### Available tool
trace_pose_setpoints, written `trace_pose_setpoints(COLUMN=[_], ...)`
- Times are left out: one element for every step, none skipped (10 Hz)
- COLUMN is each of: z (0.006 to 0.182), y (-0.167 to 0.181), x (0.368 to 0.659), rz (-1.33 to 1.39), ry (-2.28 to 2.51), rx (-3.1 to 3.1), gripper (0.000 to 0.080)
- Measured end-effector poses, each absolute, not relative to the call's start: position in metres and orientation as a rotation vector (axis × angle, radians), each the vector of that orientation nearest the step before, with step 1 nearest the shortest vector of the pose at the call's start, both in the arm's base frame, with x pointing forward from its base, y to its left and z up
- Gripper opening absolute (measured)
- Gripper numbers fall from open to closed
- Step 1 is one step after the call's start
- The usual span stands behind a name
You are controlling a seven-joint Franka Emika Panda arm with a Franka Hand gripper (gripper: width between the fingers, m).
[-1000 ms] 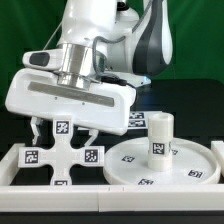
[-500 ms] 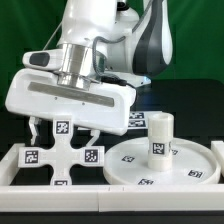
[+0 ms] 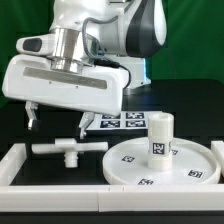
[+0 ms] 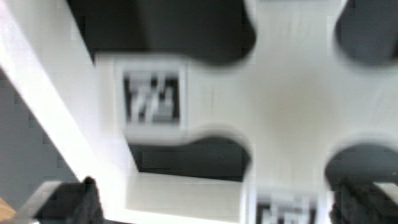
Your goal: Assemble round table
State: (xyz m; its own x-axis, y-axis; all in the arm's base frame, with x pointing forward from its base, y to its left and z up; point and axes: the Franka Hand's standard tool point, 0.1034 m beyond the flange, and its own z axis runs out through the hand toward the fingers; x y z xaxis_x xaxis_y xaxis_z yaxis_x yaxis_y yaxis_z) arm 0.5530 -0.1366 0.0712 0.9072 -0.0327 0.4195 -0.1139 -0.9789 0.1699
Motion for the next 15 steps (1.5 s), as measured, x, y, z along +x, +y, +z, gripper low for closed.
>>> trace_pose_setpoints(z=[0.073, 0.079, 0.079, 0.074, 0.073, 0.074, 0.074, 0.073, 0.073, 0.077, 0.079, 0.079, 0.079, 0.078, 0.077], y=[-0.134, -0.132, -0.132, -0.132, -0.132, -0.132, -0.136, -0.141, -0.139, -0.142, -0.145, -0.143, -0.138, -0.138, -0.139], x=[0.557, 0.569, 0.577, 0.579, 0.578, 0.579, 0.578, 0.572, 0.564, 0.556, 0.549, 0.545, 0.547, 0.546, 0.545], rz=[0.598, 0.581, 0.593, 0.612, 0.604, 0.605, 0.627, 0.642, 0.62, 0.611, 0.584, 0.535, 0.533, 0.53, 0.53], ry=[-0.115, -0.113, -0.109, -0.099, -0.1, -0.101, -0.079, -0.077, -0.087, -0.099, -0.124, -0.141, -0.158, -0.156, -0.157], rx=[2.907, 2.931, 2.927, 2.908, 2.911, 2.911, 2.89, 2.87, 2.885, 2.892, 2.915, 2.956, 2.966, 2.966, 2.965], gripper=[0.0649, 0.0649, 0.0649, 0.0649, 0.0649, 0.0649, 0.0649, 0.0649, 0.0649, 0.0649, 0.0649, 0.0649, 0.0649, 0.0649, 0.0649])
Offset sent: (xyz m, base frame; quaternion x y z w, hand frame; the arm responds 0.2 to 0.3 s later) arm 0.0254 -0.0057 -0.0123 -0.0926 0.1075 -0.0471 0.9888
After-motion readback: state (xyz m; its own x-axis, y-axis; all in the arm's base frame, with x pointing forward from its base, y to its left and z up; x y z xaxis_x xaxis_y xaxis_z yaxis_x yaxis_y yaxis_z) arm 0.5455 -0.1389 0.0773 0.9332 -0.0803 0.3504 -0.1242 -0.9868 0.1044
